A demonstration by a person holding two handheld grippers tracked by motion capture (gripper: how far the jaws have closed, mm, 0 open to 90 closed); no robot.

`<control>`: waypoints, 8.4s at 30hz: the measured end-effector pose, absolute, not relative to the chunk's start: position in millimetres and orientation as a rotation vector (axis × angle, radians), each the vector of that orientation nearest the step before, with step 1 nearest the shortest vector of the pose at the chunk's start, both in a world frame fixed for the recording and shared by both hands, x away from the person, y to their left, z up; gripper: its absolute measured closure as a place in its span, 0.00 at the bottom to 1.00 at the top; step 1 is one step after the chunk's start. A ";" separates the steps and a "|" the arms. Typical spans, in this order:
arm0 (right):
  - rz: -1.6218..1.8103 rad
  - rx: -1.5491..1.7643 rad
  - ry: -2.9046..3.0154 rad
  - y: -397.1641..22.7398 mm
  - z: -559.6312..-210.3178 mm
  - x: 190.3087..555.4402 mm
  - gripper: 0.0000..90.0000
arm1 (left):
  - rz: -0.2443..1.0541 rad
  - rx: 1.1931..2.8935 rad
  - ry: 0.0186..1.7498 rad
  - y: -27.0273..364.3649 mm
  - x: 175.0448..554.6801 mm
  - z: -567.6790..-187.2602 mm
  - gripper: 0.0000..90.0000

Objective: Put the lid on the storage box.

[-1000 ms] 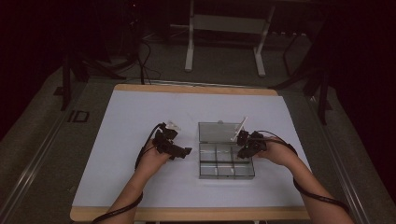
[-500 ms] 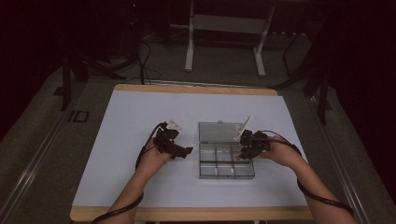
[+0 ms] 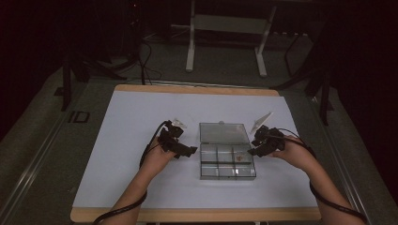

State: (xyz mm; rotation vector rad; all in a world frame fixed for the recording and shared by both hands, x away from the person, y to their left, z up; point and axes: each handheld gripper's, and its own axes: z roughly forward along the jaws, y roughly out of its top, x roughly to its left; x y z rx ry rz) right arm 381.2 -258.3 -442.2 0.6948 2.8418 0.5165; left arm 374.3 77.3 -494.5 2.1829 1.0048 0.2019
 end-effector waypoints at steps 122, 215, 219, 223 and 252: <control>0.990 1.072 2.440 -277.1 -459.5 413.4 0.74 | 0.038 2.050 1.054 36.4 420.0 -477.3 0.69; 1.106 0.927 2.489 -309.1 -484.8 331.9 0.73 | 0.160 2.160 0.961 52.7 334.7 -489.6 0.78; 1.098 0.929 2.497 -307.8 -489.0 331.3 0.73 | 0.160 2.164 0.963 52.0 334.3 -492.2 0.78; 1.089 0.928 2.502 -307.4 -490.4 330.9 0.72 | 0.159 2.157 0.967 53.2 333.9 -494.1 0.78; 1.074 0.943 2.450 -328.1 -495.3 334.1 0.30 | 0.209 2.164 1.033 67.0 338.2 -510.4 0.15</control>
